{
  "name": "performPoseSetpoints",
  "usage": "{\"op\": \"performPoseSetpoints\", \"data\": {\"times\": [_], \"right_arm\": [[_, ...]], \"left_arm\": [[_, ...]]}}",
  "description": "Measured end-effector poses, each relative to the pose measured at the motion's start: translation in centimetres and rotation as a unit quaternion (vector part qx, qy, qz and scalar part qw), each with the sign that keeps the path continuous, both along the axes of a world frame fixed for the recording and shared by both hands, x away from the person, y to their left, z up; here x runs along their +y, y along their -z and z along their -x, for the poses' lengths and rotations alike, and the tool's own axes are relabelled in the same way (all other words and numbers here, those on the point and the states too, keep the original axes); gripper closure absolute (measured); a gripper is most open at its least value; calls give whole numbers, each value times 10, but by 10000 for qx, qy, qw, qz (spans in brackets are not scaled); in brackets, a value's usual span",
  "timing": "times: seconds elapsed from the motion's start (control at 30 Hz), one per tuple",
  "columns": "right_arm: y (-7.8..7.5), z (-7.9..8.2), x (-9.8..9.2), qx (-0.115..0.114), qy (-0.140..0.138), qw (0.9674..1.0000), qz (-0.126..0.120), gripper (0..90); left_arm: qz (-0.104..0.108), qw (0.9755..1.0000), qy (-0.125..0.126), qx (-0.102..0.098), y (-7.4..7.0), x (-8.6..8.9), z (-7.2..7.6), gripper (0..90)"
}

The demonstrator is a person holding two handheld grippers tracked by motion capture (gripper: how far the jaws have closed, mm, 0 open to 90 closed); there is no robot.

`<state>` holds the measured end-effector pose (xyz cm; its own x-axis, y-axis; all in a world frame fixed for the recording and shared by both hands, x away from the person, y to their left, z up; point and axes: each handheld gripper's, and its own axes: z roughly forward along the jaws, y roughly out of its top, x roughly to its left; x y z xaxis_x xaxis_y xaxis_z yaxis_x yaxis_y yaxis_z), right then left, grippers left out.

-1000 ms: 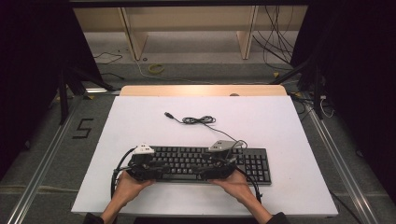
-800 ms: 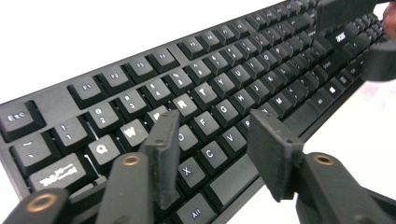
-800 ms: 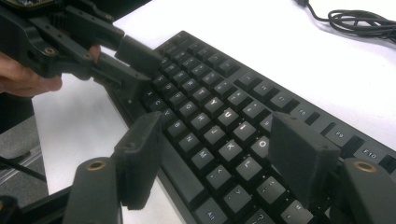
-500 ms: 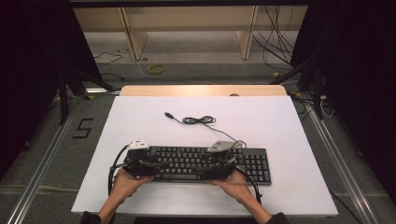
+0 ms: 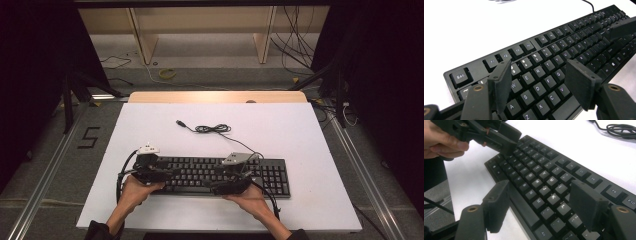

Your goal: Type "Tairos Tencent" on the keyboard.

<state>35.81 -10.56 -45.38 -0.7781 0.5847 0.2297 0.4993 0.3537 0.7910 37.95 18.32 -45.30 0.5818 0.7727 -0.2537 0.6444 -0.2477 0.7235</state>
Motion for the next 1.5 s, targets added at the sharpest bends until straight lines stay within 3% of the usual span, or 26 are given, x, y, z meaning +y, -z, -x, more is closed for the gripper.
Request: {"op": "performPoseSetpoints", "data": {"times": [0.23,0.6,0.7,0.87,1.1,1.5], "right_arm": [[0,2,1,-3,-34,10000,-3,331],[0,4,2,-18,-80,10000,-9,332],[1,5,3,-16,-96,10000,-6,332],[1,5,3,-9,-111,9999,-5,331],[1,6,3,-14,-120,9999,-8,331],[1,6,3,-21,-121,9999,-4,332]], "left_arm": [[-42,10000,17,12,1,-2,-7,439],[-255,9995,168,51,2,-7,-16,821],[-320,9992,213,84,2,-8,-18,882],[-337,9990,275,127,3,-13,-22,893],[-523,9976,393,246,8,-20,-25,894],[-647,9967,352,353,14,-19,-25,894]]}}
